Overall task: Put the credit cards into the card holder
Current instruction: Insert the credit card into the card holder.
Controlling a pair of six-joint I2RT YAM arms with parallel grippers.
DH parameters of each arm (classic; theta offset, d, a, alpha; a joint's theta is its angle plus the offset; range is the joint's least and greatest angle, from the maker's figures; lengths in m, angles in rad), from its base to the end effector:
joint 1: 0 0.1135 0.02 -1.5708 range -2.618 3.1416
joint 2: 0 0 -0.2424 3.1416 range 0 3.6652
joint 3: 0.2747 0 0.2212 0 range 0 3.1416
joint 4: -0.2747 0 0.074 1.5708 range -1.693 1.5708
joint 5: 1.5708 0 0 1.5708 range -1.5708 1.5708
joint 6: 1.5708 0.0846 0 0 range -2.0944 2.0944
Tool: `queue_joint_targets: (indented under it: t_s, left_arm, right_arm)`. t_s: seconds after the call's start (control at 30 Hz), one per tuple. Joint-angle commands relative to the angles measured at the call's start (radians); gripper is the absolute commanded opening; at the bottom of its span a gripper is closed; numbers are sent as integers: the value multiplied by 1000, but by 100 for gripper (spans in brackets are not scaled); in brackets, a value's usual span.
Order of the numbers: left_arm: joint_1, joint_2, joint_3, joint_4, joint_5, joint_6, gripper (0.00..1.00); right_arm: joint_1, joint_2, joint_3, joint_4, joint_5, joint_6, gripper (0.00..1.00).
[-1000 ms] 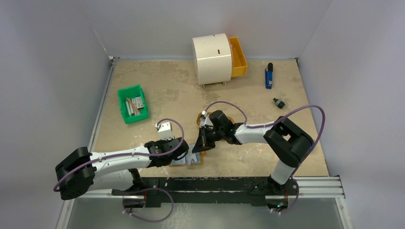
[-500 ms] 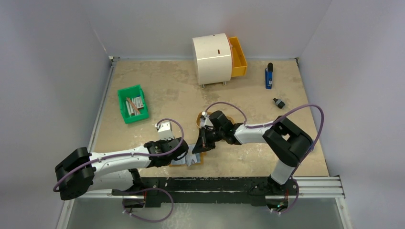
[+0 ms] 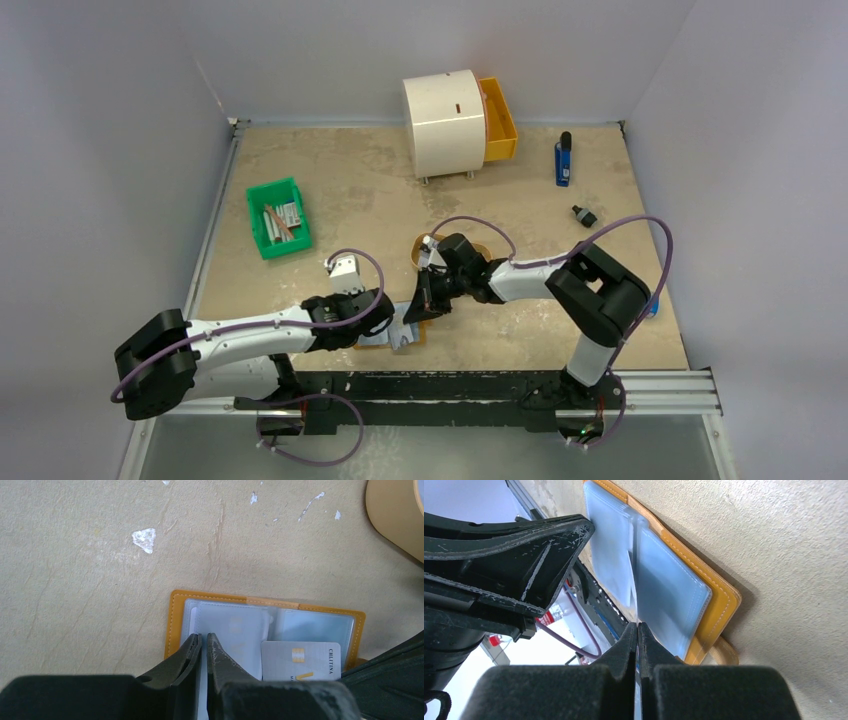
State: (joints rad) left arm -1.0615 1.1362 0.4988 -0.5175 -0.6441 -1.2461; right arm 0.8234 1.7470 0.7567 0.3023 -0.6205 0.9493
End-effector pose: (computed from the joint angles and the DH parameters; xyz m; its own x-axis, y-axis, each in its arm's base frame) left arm 0.1331 -0.1341 0.1253 -0.6919 -0.3154 -0.6495 -0.2377 0.9489 -0.2077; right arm 0.1949 0.2826 0.1163 -0.9847 -0.0894 -0.1496 -0.1743 0.5088 0.8430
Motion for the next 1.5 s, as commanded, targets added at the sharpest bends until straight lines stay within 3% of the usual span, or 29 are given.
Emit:
queue_joint_targets:
  t_s: [0.0,0.7,1.0,1.2,1.47]
  left_arm:
    - [1,-15,-3,-4,-14,-18,8]
    - [0,-25,-10,-5,-9,-21,7]
    - [0,-93,24,-107,-59,-51,9]
    - [1,-117,8,-166,-79,-107,4]
    - [0,-53,-41,-127,-42,-134,0]
  right_arm:
    - [2,13,5,21,-15,2,0]
    - [3,70,85,37,-3,32,0]
    - [3,91,96,27,5,32,0]
    - [3,101,87,32,23,43,0]
    - [3,99,71,67,55,76,0]
